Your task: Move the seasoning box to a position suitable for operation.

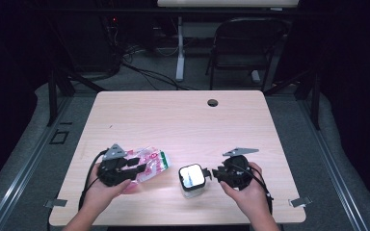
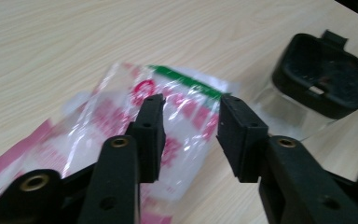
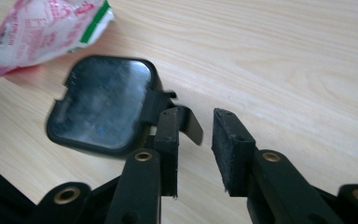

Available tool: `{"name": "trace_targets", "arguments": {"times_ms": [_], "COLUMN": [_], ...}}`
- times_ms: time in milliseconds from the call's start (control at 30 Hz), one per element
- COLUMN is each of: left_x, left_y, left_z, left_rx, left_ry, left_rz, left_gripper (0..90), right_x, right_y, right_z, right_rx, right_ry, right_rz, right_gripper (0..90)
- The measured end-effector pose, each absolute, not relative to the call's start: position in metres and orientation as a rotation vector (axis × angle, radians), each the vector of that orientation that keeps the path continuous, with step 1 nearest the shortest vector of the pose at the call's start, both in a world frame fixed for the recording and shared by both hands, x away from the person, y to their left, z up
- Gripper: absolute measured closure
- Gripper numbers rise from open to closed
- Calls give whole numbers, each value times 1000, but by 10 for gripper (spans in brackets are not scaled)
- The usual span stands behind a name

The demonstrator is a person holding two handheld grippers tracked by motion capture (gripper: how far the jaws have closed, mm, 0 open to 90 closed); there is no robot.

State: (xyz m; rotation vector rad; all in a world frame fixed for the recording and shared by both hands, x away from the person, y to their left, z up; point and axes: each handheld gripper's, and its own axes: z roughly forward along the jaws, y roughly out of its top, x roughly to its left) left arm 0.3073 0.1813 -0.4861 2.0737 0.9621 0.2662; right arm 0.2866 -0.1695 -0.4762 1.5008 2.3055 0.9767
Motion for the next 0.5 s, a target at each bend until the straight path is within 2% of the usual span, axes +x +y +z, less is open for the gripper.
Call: {"name": "trace_targets", "arguments": {"times_ms": [233,400,500], "left_x": [314,312,309], "left_y": [138,126,123], "left_z": [-484,-487,-490], "left_rx": [2143,2160,2146], "left_ry": [860,815,790], "left_rz": [207,187,200], "left_gripper": [706,828,865], "right_x": [303,301,301], "right_y": [-149,-152,-154], "right_z": [-467,-480,-482], "right_rx": [1454,1464,1488], "right_ry": [2356,2288,2264], "right_rz": [997,1059,1096], "right_gripper": [800,853,861]}}
